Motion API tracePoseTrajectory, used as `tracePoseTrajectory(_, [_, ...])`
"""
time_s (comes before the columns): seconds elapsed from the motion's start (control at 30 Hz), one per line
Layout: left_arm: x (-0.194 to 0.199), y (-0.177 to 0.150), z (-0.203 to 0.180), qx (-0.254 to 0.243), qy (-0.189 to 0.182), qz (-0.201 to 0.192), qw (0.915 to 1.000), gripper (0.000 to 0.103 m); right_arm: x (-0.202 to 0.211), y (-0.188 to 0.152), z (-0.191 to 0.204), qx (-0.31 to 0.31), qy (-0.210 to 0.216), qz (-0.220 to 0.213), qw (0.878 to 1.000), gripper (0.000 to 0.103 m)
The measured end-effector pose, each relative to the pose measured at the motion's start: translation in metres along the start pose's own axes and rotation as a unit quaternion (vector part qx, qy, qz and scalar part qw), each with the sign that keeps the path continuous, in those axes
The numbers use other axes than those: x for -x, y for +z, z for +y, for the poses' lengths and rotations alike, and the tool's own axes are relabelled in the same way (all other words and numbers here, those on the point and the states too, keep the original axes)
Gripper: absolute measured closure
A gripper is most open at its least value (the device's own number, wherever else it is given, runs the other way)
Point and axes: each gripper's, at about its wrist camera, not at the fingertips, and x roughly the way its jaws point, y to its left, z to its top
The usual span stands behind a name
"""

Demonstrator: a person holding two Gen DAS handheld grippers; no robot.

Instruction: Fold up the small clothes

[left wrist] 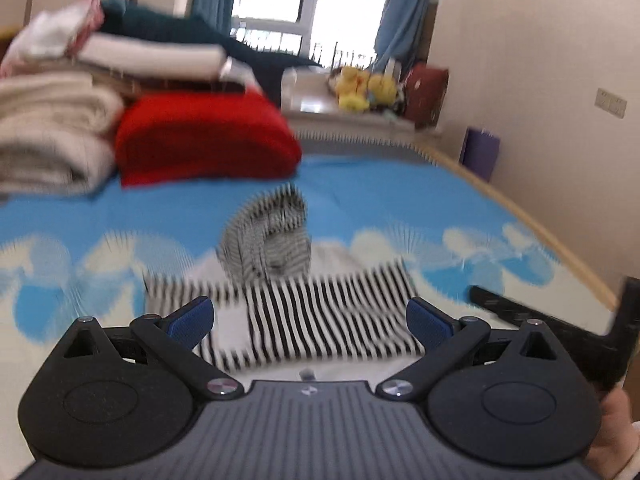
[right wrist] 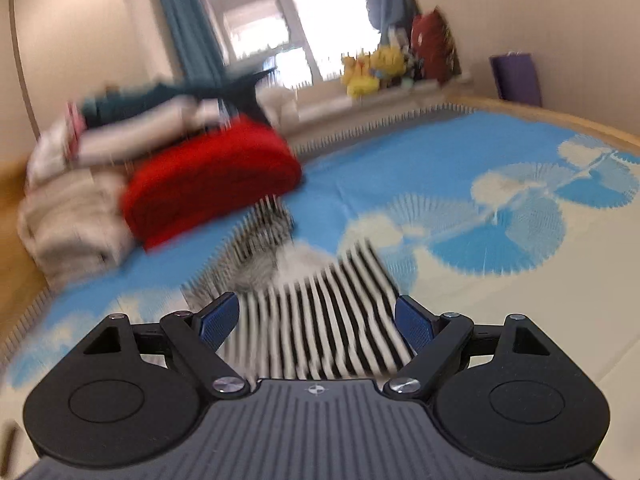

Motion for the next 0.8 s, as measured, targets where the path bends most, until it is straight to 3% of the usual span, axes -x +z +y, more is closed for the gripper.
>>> tracePoseTrajectory(0.13, [0.004,0.074,0.022,-0.041,0.059,-0.049,0.9962,0.0,0.021,0.087,0.014,0.011,0.057,-0.002,0.998,0.015])
tracePoseTrajectory(0.23, [-0.031,0.125,0.039,-0.043,0.066,-0.066,0.9947,0.0,0.013,0.16,0.048,0.06,0.064,-0.03,0.996,0.009])
tracePoseTrajectory(0.3, [-0.073,0.15,0.05,-0.023,0.067,-0.057,0.9959,0.0,-0.02,0.205,0.078,0.083,0.05,-0.041,0.994,0.009])
tracePoseTrajectory(0.4, [-0.16,0.169,0.069,-0.011,0.046,-0.025,0.9986,0.0,-0.1,0.239,0.111,0.105,0.026,-0.042,0.993,0.008])
tracePoseTrajectory(0.53, [-0.306,0.143,0.104,-0.009,0.052,0.046,0.9976,0.0,-0.245,0.224,0.122,0.11,-0.009,0.011,0.994,0.008])
tracePoseTrajectory(0.67, [-0.439,0.094,0.135,-0.005,0.083,0.123,0.9889,0.001,-0.393,0.16,0.091,0.056,-0.044,0.103,0.992,0.009])
tracePoseTrajectory(0.8, [-0.524,0.07,0.147,-0.005,0.105,0.147,0.9836,0.001,-0.496,0.094,0.08,0.018,-0.076,0.156,0.985,0.009])
